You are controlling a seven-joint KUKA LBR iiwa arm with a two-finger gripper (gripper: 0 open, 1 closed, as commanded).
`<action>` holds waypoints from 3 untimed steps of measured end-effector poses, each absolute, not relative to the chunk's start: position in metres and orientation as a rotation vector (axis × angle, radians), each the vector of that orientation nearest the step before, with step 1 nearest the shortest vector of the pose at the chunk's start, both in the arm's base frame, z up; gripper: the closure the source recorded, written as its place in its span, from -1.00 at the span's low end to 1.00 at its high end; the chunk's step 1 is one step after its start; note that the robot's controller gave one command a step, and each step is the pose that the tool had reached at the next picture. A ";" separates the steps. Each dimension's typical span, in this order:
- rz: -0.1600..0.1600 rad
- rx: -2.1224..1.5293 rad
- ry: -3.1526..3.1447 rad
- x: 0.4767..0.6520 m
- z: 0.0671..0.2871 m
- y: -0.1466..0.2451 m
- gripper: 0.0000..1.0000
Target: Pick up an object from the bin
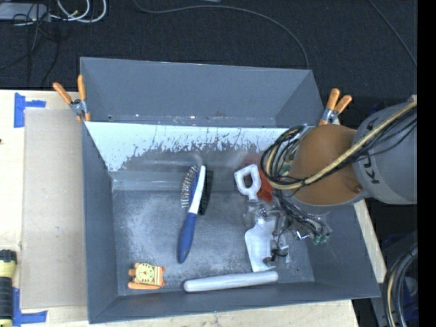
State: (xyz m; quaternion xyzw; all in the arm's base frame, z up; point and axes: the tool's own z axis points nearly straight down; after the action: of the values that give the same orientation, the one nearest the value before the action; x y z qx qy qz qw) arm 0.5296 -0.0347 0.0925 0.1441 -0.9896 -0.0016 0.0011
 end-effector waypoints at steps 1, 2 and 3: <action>-0.001 0.855 -3.023 0.549 0.086 -0.022 -1.00; -0.008 0.826 -3.030 0.554 0.070 -0.094 1.00; -0.008 0.827 -3.029 0.554 0.070 -0.094 1.00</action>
Offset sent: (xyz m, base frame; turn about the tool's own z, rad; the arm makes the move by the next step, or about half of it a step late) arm 0.0236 -0.0603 -0.0225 -0.2464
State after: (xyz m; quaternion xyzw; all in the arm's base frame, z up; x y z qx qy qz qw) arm 0.5536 -0.0943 0.0699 0.2634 -0.9647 -0.0026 0.0007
